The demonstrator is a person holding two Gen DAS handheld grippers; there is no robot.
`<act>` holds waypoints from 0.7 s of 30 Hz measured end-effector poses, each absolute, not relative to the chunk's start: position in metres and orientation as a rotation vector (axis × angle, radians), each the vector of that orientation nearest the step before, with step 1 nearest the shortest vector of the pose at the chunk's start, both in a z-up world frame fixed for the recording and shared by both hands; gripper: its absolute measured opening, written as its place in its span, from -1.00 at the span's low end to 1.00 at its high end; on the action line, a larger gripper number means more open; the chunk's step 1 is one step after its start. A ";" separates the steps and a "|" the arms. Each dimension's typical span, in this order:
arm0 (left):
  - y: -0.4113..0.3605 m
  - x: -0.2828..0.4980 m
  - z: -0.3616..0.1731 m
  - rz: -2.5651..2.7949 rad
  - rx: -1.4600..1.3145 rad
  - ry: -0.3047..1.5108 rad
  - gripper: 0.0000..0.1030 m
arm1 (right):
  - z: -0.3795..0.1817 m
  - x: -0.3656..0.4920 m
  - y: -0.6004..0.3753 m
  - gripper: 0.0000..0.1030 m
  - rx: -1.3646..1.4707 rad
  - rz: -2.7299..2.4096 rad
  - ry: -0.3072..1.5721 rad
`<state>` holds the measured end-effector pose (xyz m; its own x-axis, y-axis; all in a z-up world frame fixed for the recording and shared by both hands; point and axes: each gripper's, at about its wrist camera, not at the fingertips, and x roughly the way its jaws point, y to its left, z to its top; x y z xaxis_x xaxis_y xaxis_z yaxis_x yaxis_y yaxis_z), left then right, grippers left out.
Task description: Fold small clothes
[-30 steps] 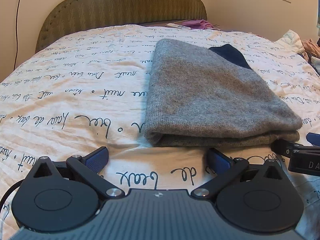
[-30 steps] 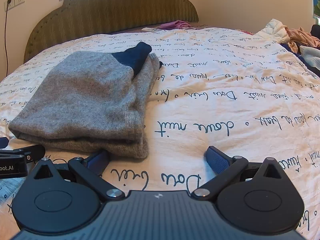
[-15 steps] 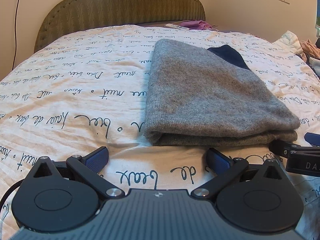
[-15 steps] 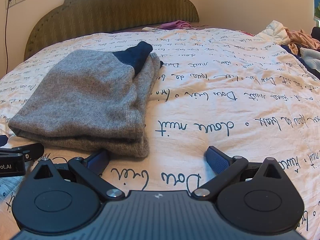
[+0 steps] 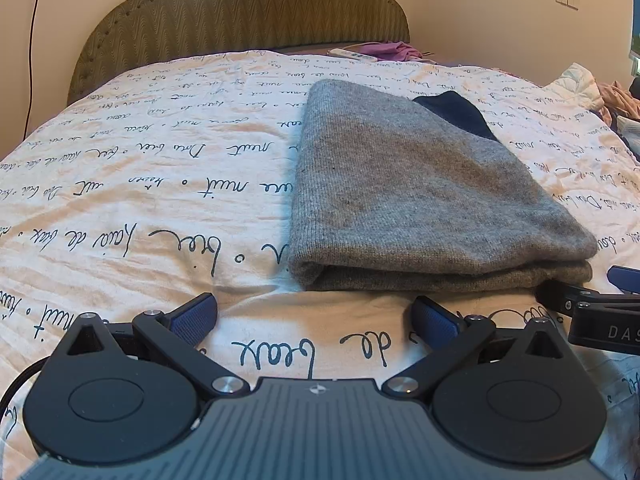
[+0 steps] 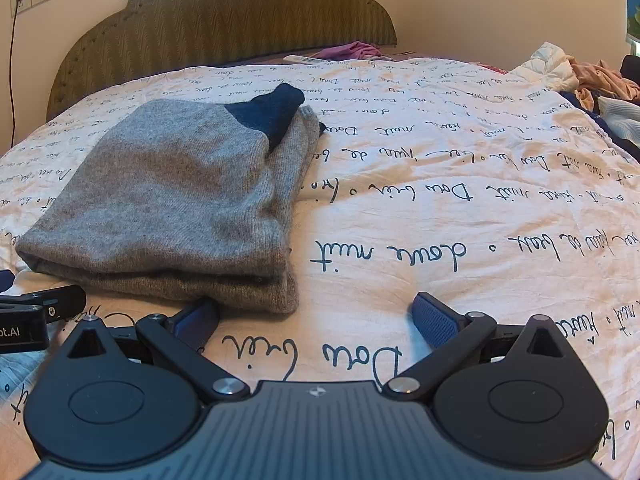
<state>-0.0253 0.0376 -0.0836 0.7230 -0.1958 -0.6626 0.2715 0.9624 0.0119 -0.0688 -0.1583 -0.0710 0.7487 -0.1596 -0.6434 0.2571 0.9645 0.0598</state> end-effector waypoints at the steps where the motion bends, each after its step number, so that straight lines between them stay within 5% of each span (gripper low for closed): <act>1: 0.038 -0.025 -0.084 -0.258 0.111 0.718 0.99 | -0.071 -0.069 -0.158 1.00 0.148 -0.230 0.688; 21: 0.038 -0.025 -0.084 -0.259 0.125 0.718 1.00 | -0.071 -0.070 -0.158 1.00 0.153 -0.230 0.686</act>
